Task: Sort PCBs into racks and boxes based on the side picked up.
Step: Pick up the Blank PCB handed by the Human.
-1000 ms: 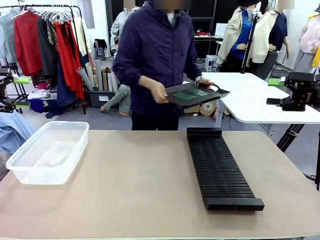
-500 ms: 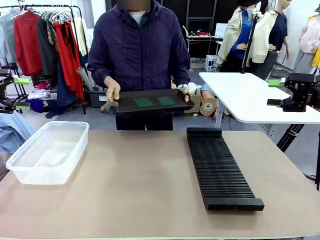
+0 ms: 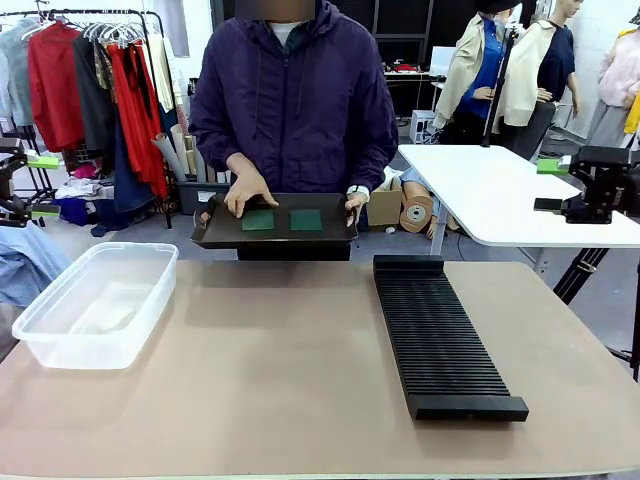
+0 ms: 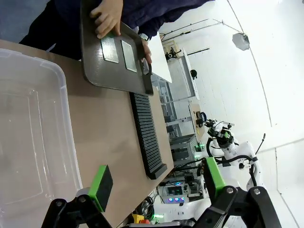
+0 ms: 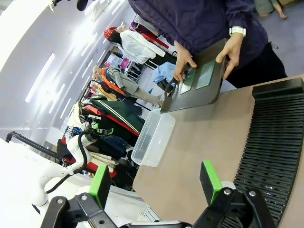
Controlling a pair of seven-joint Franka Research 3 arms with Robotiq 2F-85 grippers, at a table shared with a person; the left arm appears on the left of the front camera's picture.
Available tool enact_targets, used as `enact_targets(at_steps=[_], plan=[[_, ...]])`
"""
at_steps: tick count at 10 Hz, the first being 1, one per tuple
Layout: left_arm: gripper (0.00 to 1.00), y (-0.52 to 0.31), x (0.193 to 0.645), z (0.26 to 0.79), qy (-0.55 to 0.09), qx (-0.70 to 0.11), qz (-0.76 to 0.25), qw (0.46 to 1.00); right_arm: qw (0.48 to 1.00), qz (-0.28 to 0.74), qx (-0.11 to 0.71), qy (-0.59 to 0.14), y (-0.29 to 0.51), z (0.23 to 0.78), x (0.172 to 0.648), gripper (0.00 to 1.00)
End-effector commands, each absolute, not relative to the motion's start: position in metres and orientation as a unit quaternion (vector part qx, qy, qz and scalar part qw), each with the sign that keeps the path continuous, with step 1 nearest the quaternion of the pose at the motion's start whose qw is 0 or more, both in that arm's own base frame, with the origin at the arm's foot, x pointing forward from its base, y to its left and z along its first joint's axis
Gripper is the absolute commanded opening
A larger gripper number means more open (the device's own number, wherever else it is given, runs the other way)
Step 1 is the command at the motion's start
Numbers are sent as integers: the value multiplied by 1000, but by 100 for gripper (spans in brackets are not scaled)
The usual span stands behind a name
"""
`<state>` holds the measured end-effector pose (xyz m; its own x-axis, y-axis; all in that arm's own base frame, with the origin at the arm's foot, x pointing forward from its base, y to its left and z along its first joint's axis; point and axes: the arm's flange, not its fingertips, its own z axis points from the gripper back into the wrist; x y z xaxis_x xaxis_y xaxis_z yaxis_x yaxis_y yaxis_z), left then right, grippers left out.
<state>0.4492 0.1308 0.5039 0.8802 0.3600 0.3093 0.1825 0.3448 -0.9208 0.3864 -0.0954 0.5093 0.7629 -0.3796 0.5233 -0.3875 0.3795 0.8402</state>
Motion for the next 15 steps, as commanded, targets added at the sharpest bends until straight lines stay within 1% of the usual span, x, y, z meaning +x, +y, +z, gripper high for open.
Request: enact_targets(at_steps=[1,13,15], plan=[[100,130,449,508,-236,-570,63,784,753,5,561,-345,-95,510,386,100],[100,130,449,508,-236,-570,63,784,756,3,557,-344,-95,509,386,100],[100,130,449,508,-236,-570,63,784,760,-1,561,-328,-96,508,388,100]])
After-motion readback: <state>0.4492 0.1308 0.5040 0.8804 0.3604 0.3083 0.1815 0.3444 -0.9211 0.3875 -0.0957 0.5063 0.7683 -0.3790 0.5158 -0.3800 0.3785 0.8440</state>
